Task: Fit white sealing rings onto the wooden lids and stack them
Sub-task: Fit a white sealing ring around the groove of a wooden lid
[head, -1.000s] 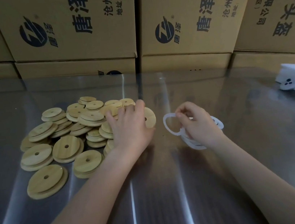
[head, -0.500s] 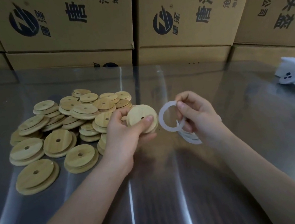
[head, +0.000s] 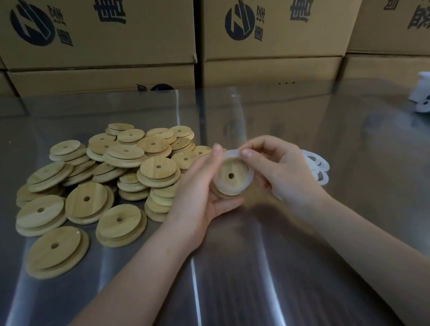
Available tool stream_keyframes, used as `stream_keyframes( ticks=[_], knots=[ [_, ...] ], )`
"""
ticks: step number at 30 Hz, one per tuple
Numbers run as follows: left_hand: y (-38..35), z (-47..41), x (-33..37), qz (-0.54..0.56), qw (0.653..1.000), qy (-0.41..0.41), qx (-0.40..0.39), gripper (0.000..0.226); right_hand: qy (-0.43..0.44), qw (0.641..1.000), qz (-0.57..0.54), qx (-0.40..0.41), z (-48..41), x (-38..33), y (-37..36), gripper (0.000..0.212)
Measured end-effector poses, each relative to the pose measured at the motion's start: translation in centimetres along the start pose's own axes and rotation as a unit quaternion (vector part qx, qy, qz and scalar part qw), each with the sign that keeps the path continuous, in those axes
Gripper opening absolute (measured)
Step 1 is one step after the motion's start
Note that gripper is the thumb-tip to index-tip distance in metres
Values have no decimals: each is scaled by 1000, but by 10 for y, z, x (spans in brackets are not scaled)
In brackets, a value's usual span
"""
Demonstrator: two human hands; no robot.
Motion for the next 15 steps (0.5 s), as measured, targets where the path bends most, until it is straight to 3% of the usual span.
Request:
stream_keyframes(
  ticks=[4, 15],
  knots=[
    [0, -2, -3, -27, 999, -44, 0, 22, 22, 1000, 17, 12, 2, -3, -1, 22],
    [-3, 2, 1, -40, 992, -117, -5, 23, 60, 998, 21, -3, 0, -4, -1, 21]
  ],
)
Point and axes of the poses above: each hand's wrist, its own z-axis away from the middle knuckle, its own y-axis out of the back of the hand, x = y × z, the point moved 6 cm from there along -z, towards the middle knuckle, and after that the axes turned 15 degrees about x, right-handed, at the moved point
